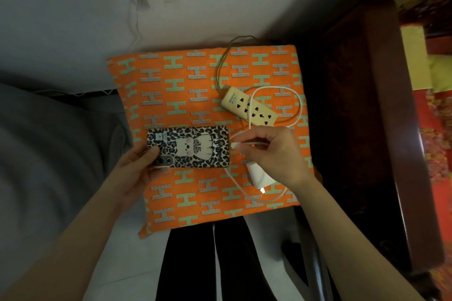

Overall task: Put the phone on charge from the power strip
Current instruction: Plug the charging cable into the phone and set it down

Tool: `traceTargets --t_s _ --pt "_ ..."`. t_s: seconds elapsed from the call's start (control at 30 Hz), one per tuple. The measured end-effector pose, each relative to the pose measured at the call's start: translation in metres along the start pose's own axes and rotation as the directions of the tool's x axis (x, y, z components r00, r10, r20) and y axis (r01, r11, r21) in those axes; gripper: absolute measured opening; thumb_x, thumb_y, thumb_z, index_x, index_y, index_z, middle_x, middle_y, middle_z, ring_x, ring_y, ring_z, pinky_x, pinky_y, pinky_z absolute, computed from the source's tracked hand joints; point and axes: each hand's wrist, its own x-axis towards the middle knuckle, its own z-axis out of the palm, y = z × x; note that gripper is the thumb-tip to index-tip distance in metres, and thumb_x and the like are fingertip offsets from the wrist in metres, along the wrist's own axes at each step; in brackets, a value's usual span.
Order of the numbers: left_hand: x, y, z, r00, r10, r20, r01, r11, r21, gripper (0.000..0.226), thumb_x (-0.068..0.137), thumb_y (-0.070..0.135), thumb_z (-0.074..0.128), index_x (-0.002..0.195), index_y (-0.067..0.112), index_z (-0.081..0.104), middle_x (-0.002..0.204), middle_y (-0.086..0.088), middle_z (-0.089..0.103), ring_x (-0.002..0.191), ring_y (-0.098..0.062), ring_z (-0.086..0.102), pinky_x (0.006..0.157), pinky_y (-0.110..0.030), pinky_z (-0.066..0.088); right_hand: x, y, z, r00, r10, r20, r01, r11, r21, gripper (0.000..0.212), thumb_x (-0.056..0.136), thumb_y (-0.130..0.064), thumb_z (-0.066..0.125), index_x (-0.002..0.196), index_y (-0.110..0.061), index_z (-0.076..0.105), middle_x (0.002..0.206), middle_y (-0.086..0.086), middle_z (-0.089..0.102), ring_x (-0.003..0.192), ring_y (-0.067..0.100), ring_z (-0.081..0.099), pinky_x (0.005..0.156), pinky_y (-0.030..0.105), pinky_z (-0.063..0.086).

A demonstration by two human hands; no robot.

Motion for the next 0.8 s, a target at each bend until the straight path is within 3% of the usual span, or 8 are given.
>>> traceTargets --t_s 0.1,0.33,0.47,0.57,0.63,0.73,0.8 --pt "-0.001 0.000 0.003 1.000 0.021 -0.006 -0.021 1.000 0.010 0.047 0.077 0.018 0.060 0.122 0.005 0.053 0.114 -0.015 0.062 0.105 -0.028 0.058 0.087 -0.041 0.049 0.000 0.003 0.002 0.999 0.045 0.017 -0.046 0.993 0.111 0.008 0.079 -0.004 0.073 0.087 -0.006 0.074 0.089 0.008 0.074 0.078 0.015 0.071 0.073 0.033 0.059" --pt "-0.003 -0.001 0.011 1.000 0.015 -0.019 -0.014 0.998 0.069 0.045 0.081 0.017 0.058 0.123 0.003 0.051 0.127 -0.023 0.056 0.117 -0.037 0.054 0.089 -0.041 0.050 0.003 0.014 0.004 0.999 0.033 -0.014 -0.030 0.984 0.174 0.007 0.079 0.002 0.071 0.086 0.000 0.072 0.086 0.012 0.073 0.076 0.013 0.071 0.070 0.019 0.056" --pt "0.006 0.012 0.006 1.000 -0.011 0.012 0.009 0.986 0.164 0.041 0.079 0.016 0.059 0.119 0.006 0.056 0.124 -0.019 0.059 0.109 -0.032 0.060 0.087 -0.040 0.052 0.001 0.022 0.002 1.000 0.018 0.024 -0.021 0.990 0.137 0.011 0.079 -0.007 0.073 0.086 -0.016 0.074 0.086 -0.009 0.074 0.076 0.004 0.068 0.070 0.015 0.052" --pt "0.020 0.037 -0.005 0.998 -0.004 0.067 -0.022 0.924 0.382 0.034 0.080 0.016 0.061 0.113 0.011 0.061 0.117 -0.014 0.067 0.102 -0.028 0.066 0.085 -0.039 0.056 -0.004 0.043 -0.009 0.987 0.121 -0.110 -0.119 0.993 0.024 0.020 0.084 -0.018 0.069 0.083 -0.038 0.068 0.079 -0.022 0.070 0.075 -0.003 0.064 0.062 0.009 0.046" --pt "0.027 0.051 -0.007 0.991 -0.018 0.130 -0.055 0.843 0.535 0.033 0.074 0.020 0.066 0.107 0.017 0.066 0.107 -0.007 0.072 0.095 -0.024 0.069 0.076 -0.031 0.058 -0.011 0.061 -0.014 0.946 0.259 -0.192 -0.289 0.946 -0.147 0.012 0.082 -0.027 0.070 0.089 -0.032 0.061 0.077 -0.022 0.061 0.076 0.003 0.060 0.058 0.009 0.041" --pt "0.039 0.064 0.001 0.976 -0.075 0.204 -0.091 0.710 0.698 0.036 0.071 0.023 0.070 0.106 0.028 0.067 0.098 0.005 0.075 0.089 -0.015 0.070 0.071 -0.025 0.058 -0.020 0.081 -0.002 0.920 0.382 -0.081 -0.384 0.849 -0.364 0.049 0.070 -0.044 0.076 0.106 -0.032 0.046 0.091 -0.016 0.053 0.086 0.012 0.055 0.065 0.025 0.046" --pt "0.050 0.069 0.012 0.972 -0.086 0.220 -0.116 0.638 0.761 0.033 0.078 0.021 0.067 0.110 0.029 0.064 0.107 0.004 0.071 0.093 -0.015 0.069 0.074 -0.026 0.057 -0.022 0.085 0.011 0.912 0.399 -0.089 -0.394 0.799 -0.454 0.072 0.062 -0.054 0.076 0.118 -0.032 0.037 0.102 -0.012 0.047 0.088 0.014 0.051 0.067 0.032 0.047"
